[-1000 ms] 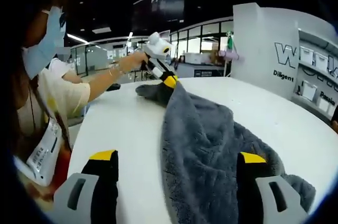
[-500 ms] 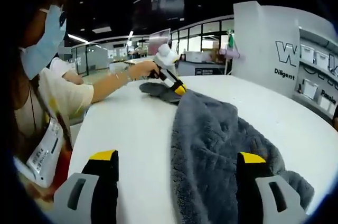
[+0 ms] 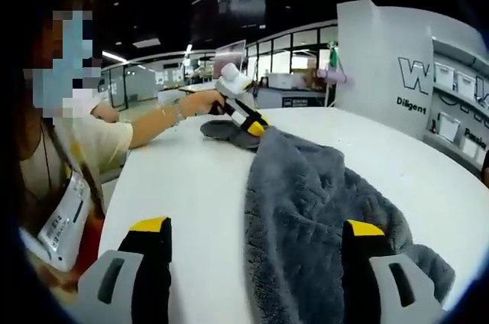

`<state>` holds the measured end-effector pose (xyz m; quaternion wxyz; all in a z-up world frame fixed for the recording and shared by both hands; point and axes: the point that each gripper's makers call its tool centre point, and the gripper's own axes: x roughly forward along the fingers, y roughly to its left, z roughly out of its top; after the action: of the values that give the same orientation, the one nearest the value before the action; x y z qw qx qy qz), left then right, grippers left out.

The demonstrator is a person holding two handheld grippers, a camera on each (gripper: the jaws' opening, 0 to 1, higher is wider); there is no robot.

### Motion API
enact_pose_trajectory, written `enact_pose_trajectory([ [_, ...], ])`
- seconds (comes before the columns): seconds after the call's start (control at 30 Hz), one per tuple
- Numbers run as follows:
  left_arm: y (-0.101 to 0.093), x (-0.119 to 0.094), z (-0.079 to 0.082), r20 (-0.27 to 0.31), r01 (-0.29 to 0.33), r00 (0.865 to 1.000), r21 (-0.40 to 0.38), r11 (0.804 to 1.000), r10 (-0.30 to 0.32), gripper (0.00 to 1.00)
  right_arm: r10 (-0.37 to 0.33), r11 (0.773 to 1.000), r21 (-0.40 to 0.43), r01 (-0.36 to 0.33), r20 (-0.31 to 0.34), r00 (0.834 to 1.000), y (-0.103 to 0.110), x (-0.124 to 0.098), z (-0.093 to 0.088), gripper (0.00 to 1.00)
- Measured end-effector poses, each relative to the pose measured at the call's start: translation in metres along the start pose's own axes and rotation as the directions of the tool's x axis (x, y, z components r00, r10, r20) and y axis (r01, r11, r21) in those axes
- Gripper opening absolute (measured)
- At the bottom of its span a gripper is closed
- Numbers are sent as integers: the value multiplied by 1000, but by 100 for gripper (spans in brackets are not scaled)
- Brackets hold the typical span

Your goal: Fold the towel on the table until its edges align and the towel forms a compact rectangular stack.

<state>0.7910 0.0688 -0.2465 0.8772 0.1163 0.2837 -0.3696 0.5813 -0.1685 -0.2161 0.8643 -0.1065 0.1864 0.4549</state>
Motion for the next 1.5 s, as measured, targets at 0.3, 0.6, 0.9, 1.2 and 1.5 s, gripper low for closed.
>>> enact_pose_trajectory([
  [0.3, -35, -34, 4, 73, -8, 997, 34, 999, 5, 49, 2, 1000, 1, -2, 0, 1000, 0, 0, 1, 93],
  [0.6, -79, -35, -5, 104, 8, 994, 111, 994, -20, 47, 3, 1000, 3, -3, 3, 1000, -1, 0, 2, 93],
  [0.9, -69, -61, 12, 236, -113, 968, 108, 988, 85, 39, 9, 1000, 2, -9, -3, 1000, 0, 1, 1, 92],
  [1.2, -98, -44, -4, 185, 20, 982, 93, 996, -37, 38, 14, 1000, -3, -14, -8, 1000, 2, 2, 0, 92],
  [1.5, -101, -18, -22, 89, 56, 994, 102, 993, -65, 35, 16, 1000, -3, -16, -15, 1000, 2, 2, -2, 92],
])
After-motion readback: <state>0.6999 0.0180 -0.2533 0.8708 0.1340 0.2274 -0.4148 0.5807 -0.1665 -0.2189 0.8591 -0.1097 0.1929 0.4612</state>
